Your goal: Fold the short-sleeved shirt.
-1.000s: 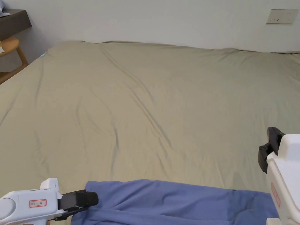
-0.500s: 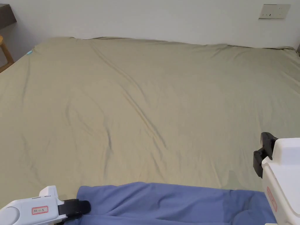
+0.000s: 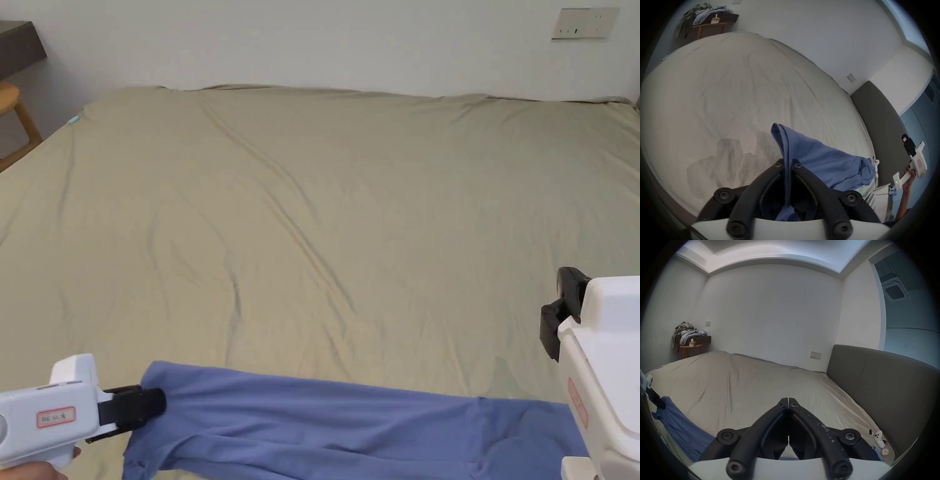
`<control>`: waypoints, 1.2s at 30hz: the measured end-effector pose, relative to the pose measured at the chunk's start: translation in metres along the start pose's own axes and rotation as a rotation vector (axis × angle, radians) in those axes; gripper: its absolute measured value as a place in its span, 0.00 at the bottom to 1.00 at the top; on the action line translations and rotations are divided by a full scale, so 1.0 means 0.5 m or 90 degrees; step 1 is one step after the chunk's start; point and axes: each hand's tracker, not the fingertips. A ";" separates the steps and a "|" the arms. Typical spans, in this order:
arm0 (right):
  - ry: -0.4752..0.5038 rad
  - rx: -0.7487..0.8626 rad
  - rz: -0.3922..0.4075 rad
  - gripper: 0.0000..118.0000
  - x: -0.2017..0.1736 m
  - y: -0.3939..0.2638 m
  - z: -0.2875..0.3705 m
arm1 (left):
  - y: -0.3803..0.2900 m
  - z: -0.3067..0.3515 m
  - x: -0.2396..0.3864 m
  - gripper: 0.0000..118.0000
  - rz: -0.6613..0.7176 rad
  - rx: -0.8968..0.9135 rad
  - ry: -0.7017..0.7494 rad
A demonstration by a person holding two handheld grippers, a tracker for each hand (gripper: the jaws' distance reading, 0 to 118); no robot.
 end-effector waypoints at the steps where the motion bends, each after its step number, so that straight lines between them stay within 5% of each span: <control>1: 0.003 0.002 -0.004 0.01 0.003 0.001 0.001 | 0.007 0.014 -0.003 0.04 -0.014 0.014 0.029; 10: 0.012 0.015 -0.019 0.01 0.028 -0.003 0.018 | 0.011 0.049 0.024 0.04 -0.007 0.000 0.135; 21: 0.001 0.019 -0.033 0.01 0.084 -0.020 0.047 | -0.068 -0.155 0.373 0.04 -0.156 -0.134 -0.005; 31: -0.031 -0.001 -0.041 0.01 0.135 -0.044 0.064 | -0.172 -0.333 0.497 0.05 -0.195 -0.210 -0.005; 32: -0.033 -0.002 -0.041 0.01 0.137 -0.046 0.065 | -0.177 -0.335 0.498 0.09 -0.206 -0.209 -0.003; 33: -0.035 -0.002 -0.040 0.01 0.139 -0.047 0.065 | -0.179 -0.337 0.498 0.25 -0.208 -0.211 -0.002; 36: -0.036 -0.005 -0.040 0.01 0.141 -0.048 0.065 | -0.184 -0.330 0.505 0.99 -0.195 -0.228 -0.033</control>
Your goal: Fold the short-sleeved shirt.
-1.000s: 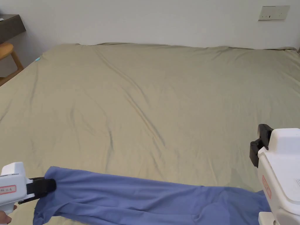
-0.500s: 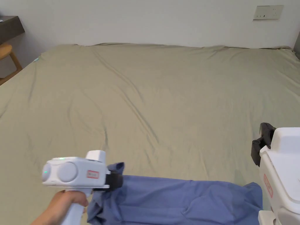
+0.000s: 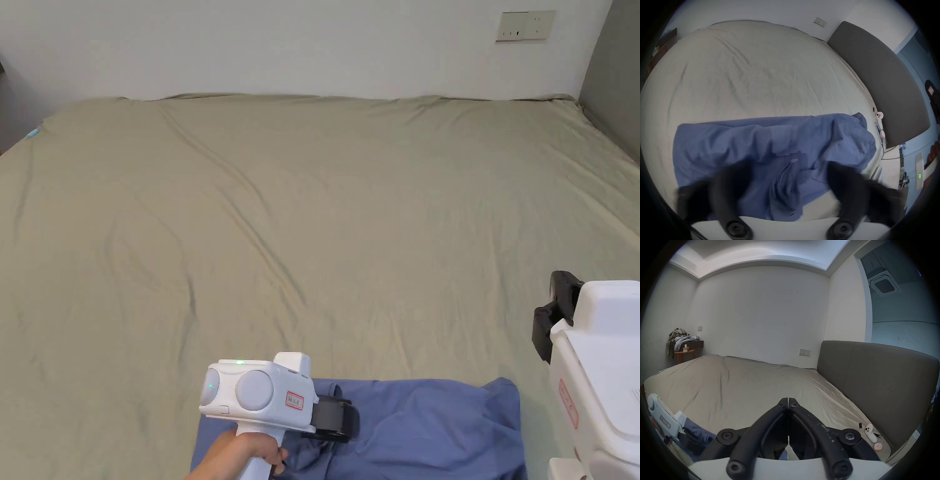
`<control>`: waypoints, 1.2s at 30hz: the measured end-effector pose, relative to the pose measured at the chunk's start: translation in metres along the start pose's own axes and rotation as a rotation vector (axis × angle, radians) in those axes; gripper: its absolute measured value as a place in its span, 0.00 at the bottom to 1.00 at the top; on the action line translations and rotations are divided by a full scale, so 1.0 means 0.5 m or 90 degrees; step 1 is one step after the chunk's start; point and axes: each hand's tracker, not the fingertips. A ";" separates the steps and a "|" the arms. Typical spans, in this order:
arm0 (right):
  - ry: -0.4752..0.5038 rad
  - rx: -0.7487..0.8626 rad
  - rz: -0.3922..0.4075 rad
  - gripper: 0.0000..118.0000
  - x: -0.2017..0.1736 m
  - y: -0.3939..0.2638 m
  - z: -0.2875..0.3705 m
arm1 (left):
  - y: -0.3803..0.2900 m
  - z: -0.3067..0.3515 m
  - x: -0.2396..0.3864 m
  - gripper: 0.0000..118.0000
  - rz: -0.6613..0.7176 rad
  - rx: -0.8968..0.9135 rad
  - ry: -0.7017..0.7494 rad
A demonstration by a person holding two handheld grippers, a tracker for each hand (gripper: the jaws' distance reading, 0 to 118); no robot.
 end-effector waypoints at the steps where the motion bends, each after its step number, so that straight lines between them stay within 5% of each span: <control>1: 0.000 -0.001 -0.001 0.01 0.000 0.000 0.000 | -0.004 0.009 0.003 1.00 0.000 0.007 0.002; 8: 0.007 0.000 -0.001 0.02 -0.008 0.004 0.001 | -0.022 0.131 -0.003 0.87 0.003 0.208 0.042; 11: 0.012 0.002 -0.001 0.02 -0.012 0.007 0.000 | -0.047 0.184 -0.010 0.54 -0.017 0.307 0.085; 13: 0.014 0.004 -0.002 0.01 -0.013 0.008 0.000 | -0.063 0.202 -0.024 0.13 -0.020 0.349 0.116; 14: 0.015 0.005 -0.002 0.01 -0.014 0.009 0.000 | -0.067 0.203 -0.031 0.00 -0.021 0.357 0.124; 22: 0.017 0.009 -0.011 0.01 -0.015 0.009 0.001 | -0.122 0.128 -0.081 0.00 -0.035 0.300 0.178; 36: 0.003 -0.016 -0.012 0.01 0.008 -0.012 -0.002 | -0.177 -0.073 0.038 0.00 -0.101 0.170 0.091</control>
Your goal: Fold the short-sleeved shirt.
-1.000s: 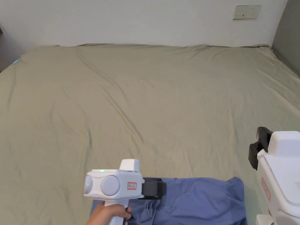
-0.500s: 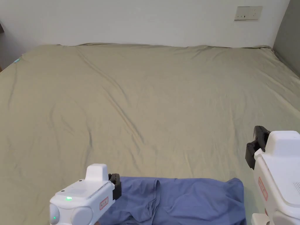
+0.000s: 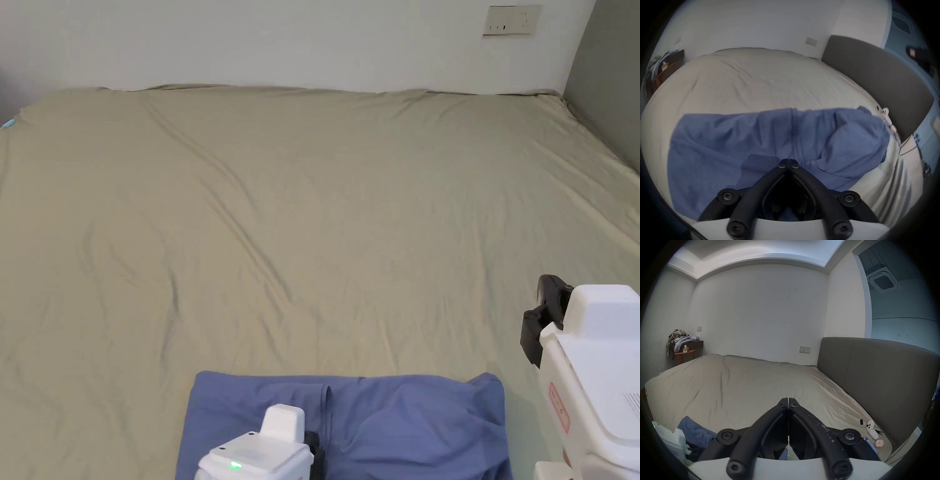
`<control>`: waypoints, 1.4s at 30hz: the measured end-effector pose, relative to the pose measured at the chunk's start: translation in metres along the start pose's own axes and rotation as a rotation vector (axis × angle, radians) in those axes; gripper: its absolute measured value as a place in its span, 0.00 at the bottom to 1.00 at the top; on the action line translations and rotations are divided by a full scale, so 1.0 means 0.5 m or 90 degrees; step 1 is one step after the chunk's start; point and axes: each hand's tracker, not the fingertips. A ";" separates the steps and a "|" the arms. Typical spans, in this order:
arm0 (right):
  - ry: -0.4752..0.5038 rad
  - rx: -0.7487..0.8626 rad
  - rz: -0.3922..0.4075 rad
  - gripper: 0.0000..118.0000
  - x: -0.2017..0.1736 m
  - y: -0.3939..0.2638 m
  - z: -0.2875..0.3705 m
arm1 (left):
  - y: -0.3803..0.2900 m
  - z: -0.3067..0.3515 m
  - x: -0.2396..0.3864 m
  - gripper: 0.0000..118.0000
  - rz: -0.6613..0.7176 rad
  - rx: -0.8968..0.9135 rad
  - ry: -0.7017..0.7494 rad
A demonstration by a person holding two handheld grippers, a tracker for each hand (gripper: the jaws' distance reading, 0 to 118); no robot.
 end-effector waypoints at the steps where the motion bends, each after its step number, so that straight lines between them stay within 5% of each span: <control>1: -0.001 -0.001 0.001 0.01 0.001 -0.001 0.000 | -0.004 0.004 0.007 0.00 -0.013 0.035 0.022; 11: 0.008 0.007 0.000 0.01 -0.010 0.009 0.004 | 0.087 0.133 -0.080 0.00 0.100 0.089 -0.053; 19: 0.020 0.011 0.008 0.02 -0.034 0.018 -0.004 | 0.120 0.216 -0.314 0.06 0.327 0.071 -0.129; 20: 0.021 0.009 0.010 0.02 -0.039 0.018 -0.006 | 0.114 0.217 -0.341 0.15 0.354 0.071 -0.125; 23: 0.025 0.004 0.012 0.02 -0.050 0.015 -0.011 | 0.097 0.204 -0.401 0.85 0.369 0.023 -0.141; 24: 0.026 0.002 0.012 0.02 -0.054 0.015 -0.013 | 0.091 0.196 -0.416 0.98 0.374 0.002 -0.141; 25: 0.026 -0.001 0.014 0.02 -0.058 0.014 -0.015 | 0.084 0.191 -0.423 0.99 0.379 0.000 -0.131; 30: 0.031 -0.016 0.020 0.02 -0.072 0.007 -0.027 | 0.051 0.122 -0.458 0.98 0.395 -0.061 -0.142; 34: 0.031 -0.023 0.027 0.02 -0.077 0.002 -0.031 | 0.034 0.086 -0.462 0.84 0.380 -0.055 -0.176; 35: 0.031 -0.024 0.028 0.02 -0.076 0.002 -0.032 | 0.040 0.090 -0.459 0.75 0.366 -0.038 -0.191; 37: 0.031 -0.027 0.029 0.02 -0.075 0.001 -0.034 | 0.047 0.077 -0.453 0.37 0.370 -0.060 -0.216; 40: 0.029 -0.029 0.029 0.02 -0.073 0.000 -0.037 | 0.043 0.056 -0.417 0.21 0.311 -0.080 -0.158; 42: 0.028 -0.028 0.027 0.02 -0.069 0.001 -0.035 | 0.045 0.066 -0.418 0.18 0.325 -0.062 -0.167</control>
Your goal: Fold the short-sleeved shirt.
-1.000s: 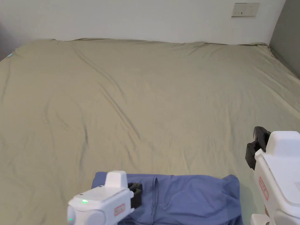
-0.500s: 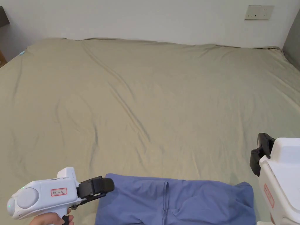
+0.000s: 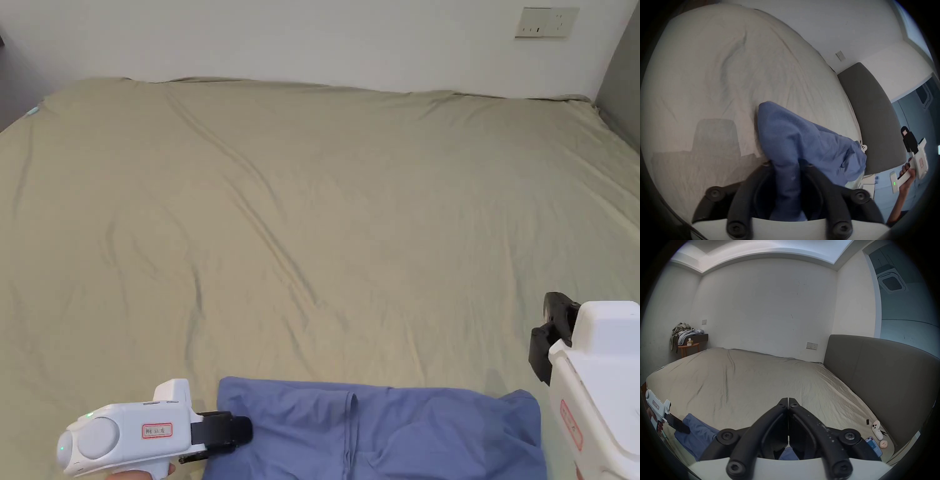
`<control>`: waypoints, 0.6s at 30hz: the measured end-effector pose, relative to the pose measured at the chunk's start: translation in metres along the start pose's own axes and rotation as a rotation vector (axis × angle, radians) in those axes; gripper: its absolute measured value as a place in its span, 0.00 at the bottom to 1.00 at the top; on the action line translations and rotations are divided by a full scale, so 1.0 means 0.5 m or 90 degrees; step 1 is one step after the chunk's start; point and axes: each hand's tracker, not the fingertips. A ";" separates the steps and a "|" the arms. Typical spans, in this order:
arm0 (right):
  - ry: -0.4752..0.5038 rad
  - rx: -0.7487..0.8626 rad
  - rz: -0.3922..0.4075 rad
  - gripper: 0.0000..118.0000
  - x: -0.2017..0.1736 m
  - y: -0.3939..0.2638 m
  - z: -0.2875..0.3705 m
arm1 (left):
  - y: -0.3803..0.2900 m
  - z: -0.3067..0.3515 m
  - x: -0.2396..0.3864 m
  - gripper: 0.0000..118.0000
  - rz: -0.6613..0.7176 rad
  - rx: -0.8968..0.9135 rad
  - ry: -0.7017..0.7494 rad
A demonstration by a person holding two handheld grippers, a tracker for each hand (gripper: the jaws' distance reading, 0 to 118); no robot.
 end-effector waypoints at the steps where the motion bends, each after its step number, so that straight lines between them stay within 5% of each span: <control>1: 0.000 0.000 0.000 0.02 0.001 0.000 0.000 | -0.001 0.003 0.000 0.13 0.019 0.008 -0.005; 8: -0.002 0.008 0.000 0.02 0.005 0.010 0.001 | 0.003 0.074 0.049 0.07 -0.037 0.037 0.011; 18: 0.038 0.025 -0.024 0.02 0.004 0.017 0.011 | 0.057 0.246 0.032 0.07 -0.049 0.106 0.173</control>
